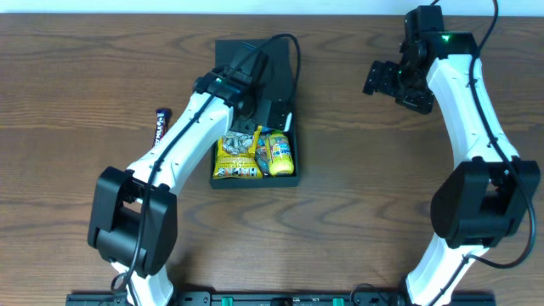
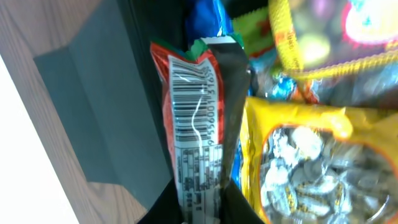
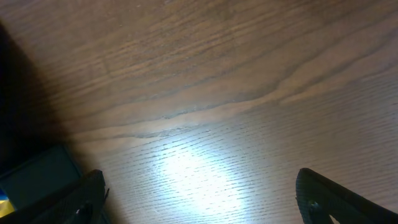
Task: Pack container
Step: 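Drop the KitKat bar into the box and withdraw the left gripper, then grasp the blue Dairy Milk bar on the table with the left gripper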
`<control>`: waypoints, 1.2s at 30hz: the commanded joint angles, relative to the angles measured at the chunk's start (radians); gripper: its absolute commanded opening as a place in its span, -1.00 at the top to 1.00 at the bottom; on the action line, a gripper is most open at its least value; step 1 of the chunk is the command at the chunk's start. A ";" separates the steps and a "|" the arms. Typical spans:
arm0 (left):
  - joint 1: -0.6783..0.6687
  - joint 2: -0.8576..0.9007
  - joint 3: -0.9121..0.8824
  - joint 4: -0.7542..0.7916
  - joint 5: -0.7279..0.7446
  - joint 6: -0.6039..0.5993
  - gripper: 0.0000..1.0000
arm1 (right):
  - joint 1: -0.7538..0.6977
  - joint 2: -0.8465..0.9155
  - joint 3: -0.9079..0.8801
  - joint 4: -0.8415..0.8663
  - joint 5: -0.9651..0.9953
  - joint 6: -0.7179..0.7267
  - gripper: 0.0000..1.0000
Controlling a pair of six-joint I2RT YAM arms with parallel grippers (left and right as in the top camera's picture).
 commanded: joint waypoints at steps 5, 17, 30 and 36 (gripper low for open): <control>0.018 0.008 -0.005 0.029 0.014 -0.292 -0.90 | -0.007 -0.023 0.018 -0.001 0.017 -0.013 -0.96; 0.102 0.008 -0.004 0.163 -0.334 -0.673 -0.90 | -0.007 -0.023 0.018 -0.001 0.017 -0.013 -0.99; 0.549 0.008 -0.013 -0.058 0.113 -1.056 -0.95 | -0.005 -0.023 0.018 0.005 0.016 -0.013 -0.99; 0.561 0.018 -0.064 -0.064 0.117 -1.046 -0.81 | -0.005 -0.023 0.018 0.009 0.017 -0.013 -0.98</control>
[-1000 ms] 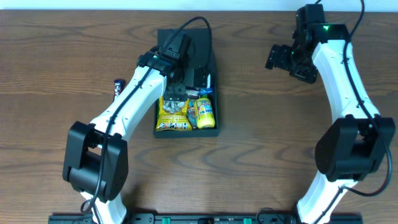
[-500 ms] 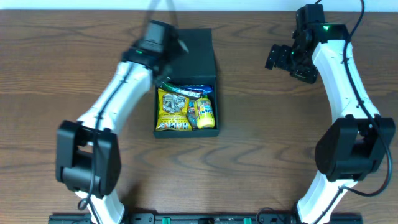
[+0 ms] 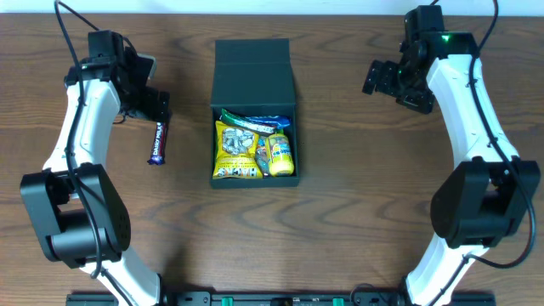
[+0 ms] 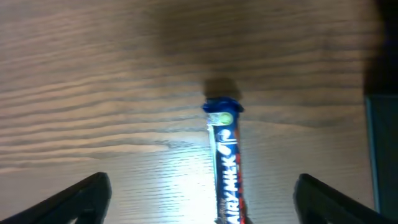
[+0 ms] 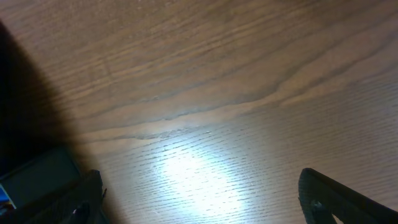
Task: Pack container
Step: 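Grasp the blue Dairy Milk bar on the table with the left gripper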
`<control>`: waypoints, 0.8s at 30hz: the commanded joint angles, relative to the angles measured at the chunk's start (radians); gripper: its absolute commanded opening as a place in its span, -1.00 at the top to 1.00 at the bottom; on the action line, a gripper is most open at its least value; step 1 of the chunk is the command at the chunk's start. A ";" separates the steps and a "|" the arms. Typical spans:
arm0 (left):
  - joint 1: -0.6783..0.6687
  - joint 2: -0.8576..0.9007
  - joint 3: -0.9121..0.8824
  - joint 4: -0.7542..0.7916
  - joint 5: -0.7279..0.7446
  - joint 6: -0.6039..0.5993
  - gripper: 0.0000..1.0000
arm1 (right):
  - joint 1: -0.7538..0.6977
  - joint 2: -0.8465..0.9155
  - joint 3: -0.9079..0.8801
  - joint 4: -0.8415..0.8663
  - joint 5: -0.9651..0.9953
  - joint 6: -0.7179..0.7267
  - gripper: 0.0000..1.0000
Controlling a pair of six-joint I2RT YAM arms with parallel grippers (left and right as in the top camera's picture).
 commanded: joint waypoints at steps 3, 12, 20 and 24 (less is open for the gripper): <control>-0.006 0.018 -0.122 0.042 0.050 -0.005 -0.74 | -0.005 -0.023 0.018 0.006 0.017 -0.013 -0.99; -0.006 0.018 -0.254 0.164 0.047 -0.005 -0.51 | -0.005 -0.023 0.018 0.018 0.017 -0.013 -0.99; -0.006 0.018 -0.336 0.257 0.043 -0.004 -0.25 | -0.005 -0.023 0.018 0.015 0.016 -0.013 -0.98; -0.006 0.018 -0.340 0.264 0.012 -0.004 -0.02 | -0.005 -0.023 0.018 0.014 0.016 -0.013 -0.99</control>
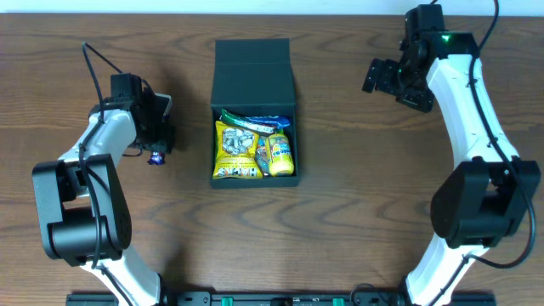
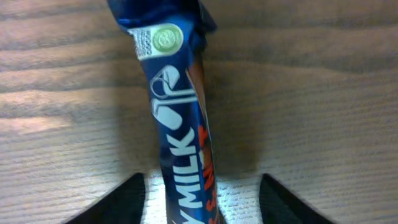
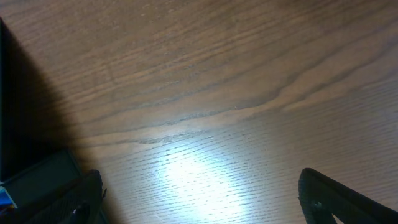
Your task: Pack container
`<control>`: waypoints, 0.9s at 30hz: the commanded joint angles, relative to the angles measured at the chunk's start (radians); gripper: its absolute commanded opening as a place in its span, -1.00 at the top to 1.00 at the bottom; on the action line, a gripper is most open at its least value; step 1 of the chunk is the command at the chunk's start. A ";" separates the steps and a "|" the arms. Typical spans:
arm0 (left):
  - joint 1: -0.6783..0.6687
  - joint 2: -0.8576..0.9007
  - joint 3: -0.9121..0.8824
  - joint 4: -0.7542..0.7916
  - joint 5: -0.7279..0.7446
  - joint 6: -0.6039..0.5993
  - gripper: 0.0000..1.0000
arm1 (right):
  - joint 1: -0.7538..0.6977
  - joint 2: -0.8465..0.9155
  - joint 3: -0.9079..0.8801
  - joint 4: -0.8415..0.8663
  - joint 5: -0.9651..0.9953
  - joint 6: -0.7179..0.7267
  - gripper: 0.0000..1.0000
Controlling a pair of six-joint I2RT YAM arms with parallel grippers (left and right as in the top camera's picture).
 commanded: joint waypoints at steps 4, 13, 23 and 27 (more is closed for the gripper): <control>0.000 0.008 -0.012 0.027 -0.049 0.002 0.22 | -0.005 -0.023 0.017 -0.002 0.016 -0.013 -0.99; 0.000 0.008 -0.039 0.058 -0.051 0.002 0.29 | -0.005 -0.023 0.017 -0.006 0.016 -0.013 -0.99; 0.000 0.008 -0.051 0.082 -0.051 0.002 0.64 | 0.003 -0.023 0.017 -0.041 0.006 -0.013 -0.47; 0.000 0.008 -0.051 0.082 -0.051 0.002 0.72 | 0.054 -0.023 0.017 -0.077 -0.002 -0.028 0.54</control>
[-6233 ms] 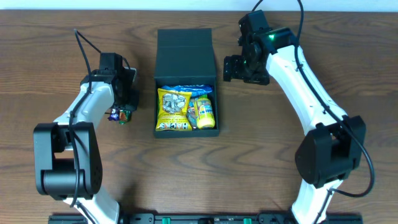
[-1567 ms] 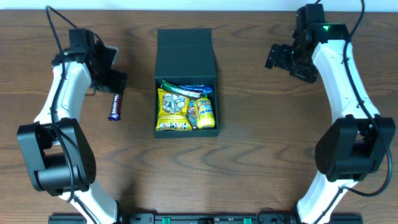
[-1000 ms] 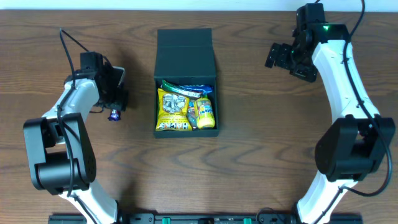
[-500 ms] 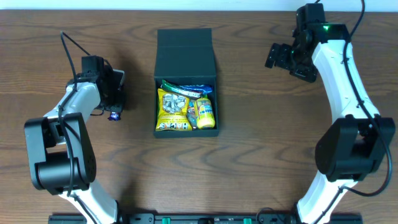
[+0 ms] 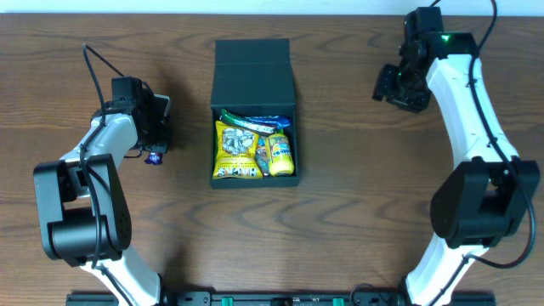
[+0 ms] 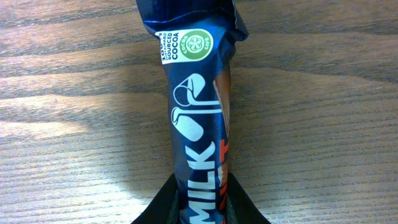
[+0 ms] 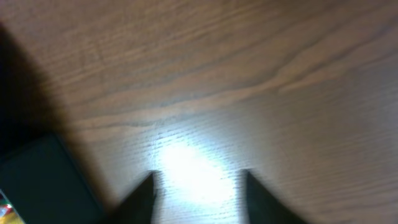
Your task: Pack container
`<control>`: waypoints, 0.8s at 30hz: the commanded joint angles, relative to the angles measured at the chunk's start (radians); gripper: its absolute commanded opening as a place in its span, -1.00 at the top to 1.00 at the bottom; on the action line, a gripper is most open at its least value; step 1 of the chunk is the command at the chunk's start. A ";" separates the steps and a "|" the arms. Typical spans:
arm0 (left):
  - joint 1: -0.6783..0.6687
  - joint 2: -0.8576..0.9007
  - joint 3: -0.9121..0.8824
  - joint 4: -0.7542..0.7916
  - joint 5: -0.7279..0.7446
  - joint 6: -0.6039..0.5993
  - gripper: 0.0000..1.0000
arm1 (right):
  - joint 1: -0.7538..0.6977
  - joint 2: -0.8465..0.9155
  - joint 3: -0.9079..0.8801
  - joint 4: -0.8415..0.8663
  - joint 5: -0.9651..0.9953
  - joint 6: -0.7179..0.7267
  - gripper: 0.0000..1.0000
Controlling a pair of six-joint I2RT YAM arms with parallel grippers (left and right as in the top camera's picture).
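Note:
In the left wrist view a dark blue chocolate bar [image 6: 198, 124] lies on the wood, and my left gripper [image 6: 202, 208] is shut on its near end. From overhead the left gripper [image 5: 154, 134] covers the bar, and only the bar's tip [image 5: 153, 157] shows. The black container [image 5: 295, 127] stands in the middle of the table with its lid [image 5: 253, 59] folded back. It holds a yellow bag [image 5: 236, 155], a yellow pack [image 5: 278, 155] and a blue-green wrapper [image 5: 255, 121]. My right gripper [image 7: 199, 199] hangs open over bare wood at the far right, with nothing between its fingers.
The brown wooden table [image 5: 365, 212] runs to a white edge at the back. In the right wrist view a corner of the container [image 7: 37, 180] shows at the lower left. The right arm [image 5: 463, 110] stands along the right side.
The left gripper's fingers stood apart on either side of the chocolate bar and now pinch it. The right gripper's fingers stand closer together than before, and that view is blurred.
My left gripper was shut on a red and black packet inside the container. Then it hung open over the chocolate bar at the left, with the packet left in the box. It then straddled the bar and is now shut on it. The right arm stayed far right.

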 commanded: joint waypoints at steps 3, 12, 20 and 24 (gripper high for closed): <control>0.000 0.008 -0.014 0.004 -0.014 0.007 0.85 | 0.104 -0.023 0.017 -0.022 -0.067 -0.087 0.97; 0.000 -0.023 0.063 -0.009 -0.014 -0.115 0.88 | 0.322 -0.022 0.016 -0.029 -0.076 -0.175 0.97; 0.000 -0.168 0.208 -0.042 0.005 -0.267 0.88 | 0.459 -0.013 -0.060 -0.016 -0.076 -0.200 0.97; 0.000 -0.238 0.213 -0.039 0.036 -0.267 0.88 | 0.498 -0.013 -0.126 0.005 -0.076 -0.202 0.97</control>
